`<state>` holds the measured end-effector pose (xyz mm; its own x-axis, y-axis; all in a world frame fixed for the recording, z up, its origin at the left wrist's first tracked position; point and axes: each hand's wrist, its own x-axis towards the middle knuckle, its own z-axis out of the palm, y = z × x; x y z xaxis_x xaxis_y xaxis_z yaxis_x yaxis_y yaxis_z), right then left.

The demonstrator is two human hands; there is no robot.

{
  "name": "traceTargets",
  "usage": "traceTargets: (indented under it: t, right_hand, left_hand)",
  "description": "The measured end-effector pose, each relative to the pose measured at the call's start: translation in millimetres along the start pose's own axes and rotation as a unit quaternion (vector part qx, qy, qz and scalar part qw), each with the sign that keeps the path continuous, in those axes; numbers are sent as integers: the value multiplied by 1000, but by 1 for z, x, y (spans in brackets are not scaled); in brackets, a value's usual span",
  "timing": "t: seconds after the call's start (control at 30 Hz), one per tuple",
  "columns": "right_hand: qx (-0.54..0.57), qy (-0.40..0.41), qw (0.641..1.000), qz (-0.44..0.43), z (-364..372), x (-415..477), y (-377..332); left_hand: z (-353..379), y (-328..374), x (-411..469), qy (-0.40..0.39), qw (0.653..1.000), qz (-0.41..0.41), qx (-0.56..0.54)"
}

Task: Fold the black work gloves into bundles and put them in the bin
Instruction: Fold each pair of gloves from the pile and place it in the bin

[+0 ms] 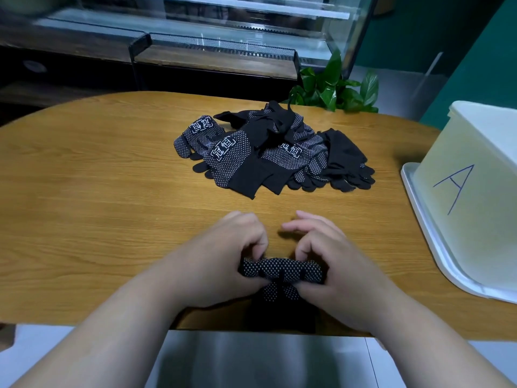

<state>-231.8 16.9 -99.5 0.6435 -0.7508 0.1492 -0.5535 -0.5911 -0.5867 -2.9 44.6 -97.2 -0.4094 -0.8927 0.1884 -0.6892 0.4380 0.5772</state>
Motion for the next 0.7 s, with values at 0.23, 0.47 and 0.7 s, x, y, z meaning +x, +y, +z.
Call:
traceTargets:
  t: [0.23, 0.47, 0.7]
  right_hand:
    - [-93, 14, 992, -87, 7, -10, -6]
    - [-75, 29, 993, -90, 9, -11, -4]
    - [-54, 39, 997, -40, 9, -10, 1]
  left_hand:
    - [0, 8, -4, -14, 999, 37, 11]
    - [-7, 24, 3, -97, 995, -29, 1]
    - [-2, 17, -14, -31, 999, 30, -15]
